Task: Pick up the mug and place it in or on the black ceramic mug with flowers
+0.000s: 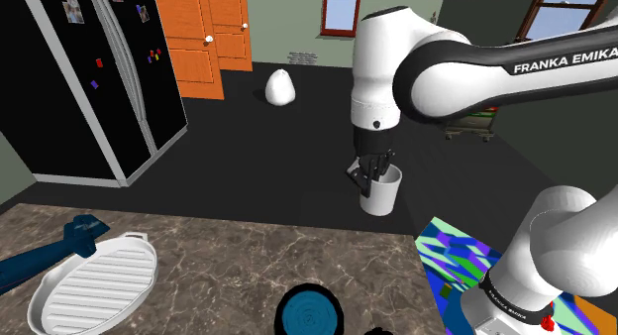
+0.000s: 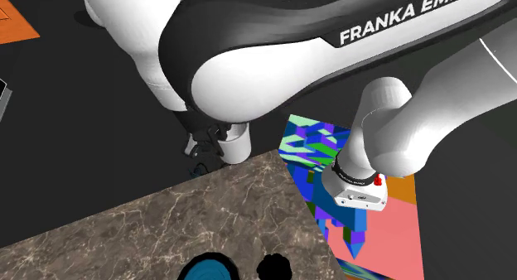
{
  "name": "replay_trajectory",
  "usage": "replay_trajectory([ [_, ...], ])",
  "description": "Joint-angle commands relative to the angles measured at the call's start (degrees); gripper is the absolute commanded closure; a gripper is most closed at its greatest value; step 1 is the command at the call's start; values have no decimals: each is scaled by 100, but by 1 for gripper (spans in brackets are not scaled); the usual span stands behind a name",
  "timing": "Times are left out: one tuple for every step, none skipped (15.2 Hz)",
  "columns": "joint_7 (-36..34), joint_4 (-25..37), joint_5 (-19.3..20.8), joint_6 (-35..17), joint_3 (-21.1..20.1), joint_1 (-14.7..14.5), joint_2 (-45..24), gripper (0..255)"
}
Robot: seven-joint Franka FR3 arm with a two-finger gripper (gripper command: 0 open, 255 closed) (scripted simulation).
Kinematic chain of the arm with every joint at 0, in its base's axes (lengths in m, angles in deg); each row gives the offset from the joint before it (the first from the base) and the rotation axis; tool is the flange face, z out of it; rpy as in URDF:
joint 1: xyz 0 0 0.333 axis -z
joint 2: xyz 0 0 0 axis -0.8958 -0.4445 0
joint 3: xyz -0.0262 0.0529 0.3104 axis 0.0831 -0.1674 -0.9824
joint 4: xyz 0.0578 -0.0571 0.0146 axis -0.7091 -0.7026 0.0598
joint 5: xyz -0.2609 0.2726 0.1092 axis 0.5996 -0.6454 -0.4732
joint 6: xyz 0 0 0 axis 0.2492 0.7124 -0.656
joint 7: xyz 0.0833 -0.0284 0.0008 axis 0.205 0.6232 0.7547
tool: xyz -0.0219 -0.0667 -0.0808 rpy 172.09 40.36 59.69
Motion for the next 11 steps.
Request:
replay_trajectory([
  [-8,147,7,167,13,1,19,255],
  [-8,219,12,245,22,4,26,255],
  [-7,292,18,323,32,7,31,255],
  [-7,325,20,358,36,8,33,255],
  [-152,407,-27,372,-74,-37,-26,255],
  [-297,495,-71,385,-184,-80,-91,255],
  [-443,588,-110,397,-296,-119,-163,255],
  [-592,688,-143,407,-407,-157,-242,255],
  [-741,793,-172,417,-520,-192,-327,255],
  [-893,905,-194,426,-633,-226,-419,255],
  [-1047,1022,-211,434,-747,-257,-518,255],
])
